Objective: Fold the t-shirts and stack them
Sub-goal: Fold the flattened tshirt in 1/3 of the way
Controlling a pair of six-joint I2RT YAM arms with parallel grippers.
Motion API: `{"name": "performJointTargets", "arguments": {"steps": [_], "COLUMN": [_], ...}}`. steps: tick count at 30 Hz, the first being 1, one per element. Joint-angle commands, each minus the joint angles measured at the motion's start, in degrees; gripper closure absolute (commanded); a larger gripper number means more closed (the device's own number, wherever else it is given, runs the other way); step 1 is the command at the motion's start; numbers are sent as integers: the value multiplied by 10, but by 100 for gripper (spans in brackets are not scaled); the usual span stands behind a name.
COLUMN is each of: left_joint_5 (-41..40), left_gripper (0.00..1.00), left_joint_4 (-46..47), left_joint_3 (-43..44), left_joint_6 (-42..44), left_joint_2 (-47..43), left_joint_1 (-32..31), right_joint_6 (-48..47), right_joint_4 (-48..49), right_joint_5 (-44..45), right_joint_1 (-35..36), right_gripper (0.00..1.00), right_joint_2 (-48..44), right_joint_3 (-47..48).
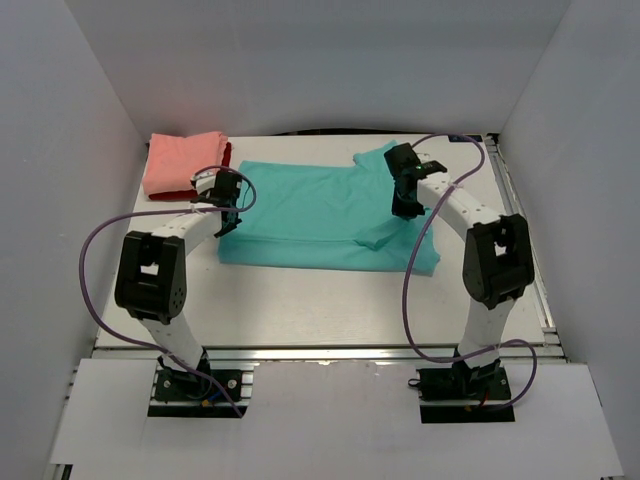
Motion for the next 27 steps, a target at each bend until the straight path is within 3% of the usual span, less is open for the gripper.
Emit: {"name": "performJointTargets", "arguments": {"steps": [1, 13, 14, 16, 17, 18, 19, 21, 27], "left_joint_5": [-3, -6, -10, -11, -12, -12, -13, -20, -40], "left_gripper": [100, 97, 77, 61, 54, 42, 38, 27, 23], "left_joint_4": [10, 5, 3, 4, 7, 8, 7, 8, -21], "left_joint_3": [4, 15, 16, 17, 19, 22, 24, 36, 80], "left_joint_6": [0, 3, 2, 2, 1, 0, 0, 2, 21], "left_joint_2": [-1, 10, 11, 12, 10, 7, 6, -2, -25], "left_joint_1": [4, 4, 4, 4, 4, 4, 4, 4, 5], "right_joint_6": [-15, -28, -27, -30, -29, -29, -25, -20, -11], "right_joint_4": [16, 20, 17, 23, 23, 26, 23, 23, 9], "right_joint_5": [11, 18, 29, 34, 42, 45, 57, 72, 79], "right_joint_1": [-3, -4, -3, -4, -3, -4, -4, -4, -5], "right_gripper": [100, 98, 91, 78, 58, 48, 34, 23, 20], "right_joint_2": [15, 49, 47, 42, 35, 30, 26, 10, -37], "right_joint_3": [28, 69, 71, 75, 76, 76, 79, 76, 64]}}
